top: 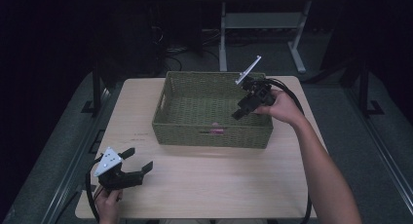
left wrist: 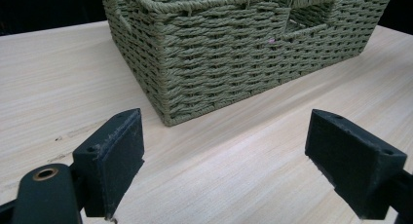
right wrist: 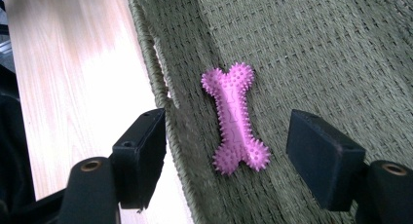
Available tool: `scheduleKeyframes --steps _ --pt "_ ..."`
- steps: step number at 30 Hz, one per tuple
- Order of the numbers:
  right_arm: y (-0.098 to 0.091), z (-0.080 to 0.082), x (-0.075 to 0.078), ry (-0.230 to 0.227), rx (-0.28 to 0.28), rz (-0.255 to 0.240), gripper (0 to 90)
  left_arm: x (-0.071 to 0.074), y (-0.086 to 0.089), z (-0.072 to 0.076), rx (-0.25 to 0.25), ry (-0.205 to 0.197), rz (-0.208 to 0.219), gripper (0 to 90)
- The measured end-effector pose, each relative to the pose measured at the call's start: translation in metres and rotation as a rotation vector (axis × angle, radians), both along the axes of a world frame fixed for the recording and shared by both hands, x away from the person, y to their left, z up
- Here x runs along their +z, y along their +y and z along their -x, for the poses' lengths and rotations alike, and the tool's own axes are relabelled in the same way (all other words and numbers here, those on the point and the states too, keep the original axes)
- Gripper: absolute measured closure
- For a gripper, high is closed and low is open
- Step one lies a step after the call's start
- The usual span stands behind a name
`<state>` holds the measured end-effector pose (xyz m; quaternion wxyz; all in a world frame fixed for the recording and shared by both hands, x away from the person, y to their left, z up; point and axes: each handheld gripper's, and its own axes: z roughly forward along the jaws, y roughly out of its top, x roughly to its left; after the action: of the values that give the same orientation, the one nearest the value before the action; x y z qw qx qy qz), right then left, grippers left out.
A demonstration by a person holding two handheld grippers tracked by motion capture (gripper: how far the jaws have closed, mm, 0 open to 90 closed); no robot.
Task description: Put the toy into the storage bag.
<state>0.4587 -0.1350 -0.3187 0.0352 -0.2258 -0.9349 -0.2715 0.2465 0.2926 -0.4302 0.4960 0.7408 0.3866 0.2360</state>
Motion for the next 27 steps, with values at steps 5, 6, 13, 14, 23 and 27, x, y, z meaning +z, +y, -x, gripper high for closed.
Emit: scheduleKeyframes --steps 5,6,13,14,23,27 --pt "-0.005 0.004 0.002 0.002 -0.005 -0.007 28.6 0.000 0.000 0.000 0.000 0.000 -0.001 13.8" --pt "-0.006 0.005 0.002 0.001 -0.007 -0.005 28.5 0.000 0.000 0.000 -0.001 -0.001 -0.001 13.8" --pt "-0.009 0.013 0.007 -0.010 0.003 -0.010 28.0 0.000 0.000 0.000 -0.001 0.000 -0.002 13.8" --pt "-0.009 0.015 0.007 -0.012 0.004 -0.013 28.0 0.000 0.000 0.000 -0.001 0.000 -0.002 13.9" --pt "-0.013 0.028 0.008 -0.018 0.018 -0.012 27.6 -0.001 -0.002 0.000 -0.002 0.003 -0.004 13.9" --pt "-0.014 0.033 0.009 -0.025 0.027 -0.017 27.3 -0.001 -0.002 0.000 -0.003 0.002 -0.006 13.9"
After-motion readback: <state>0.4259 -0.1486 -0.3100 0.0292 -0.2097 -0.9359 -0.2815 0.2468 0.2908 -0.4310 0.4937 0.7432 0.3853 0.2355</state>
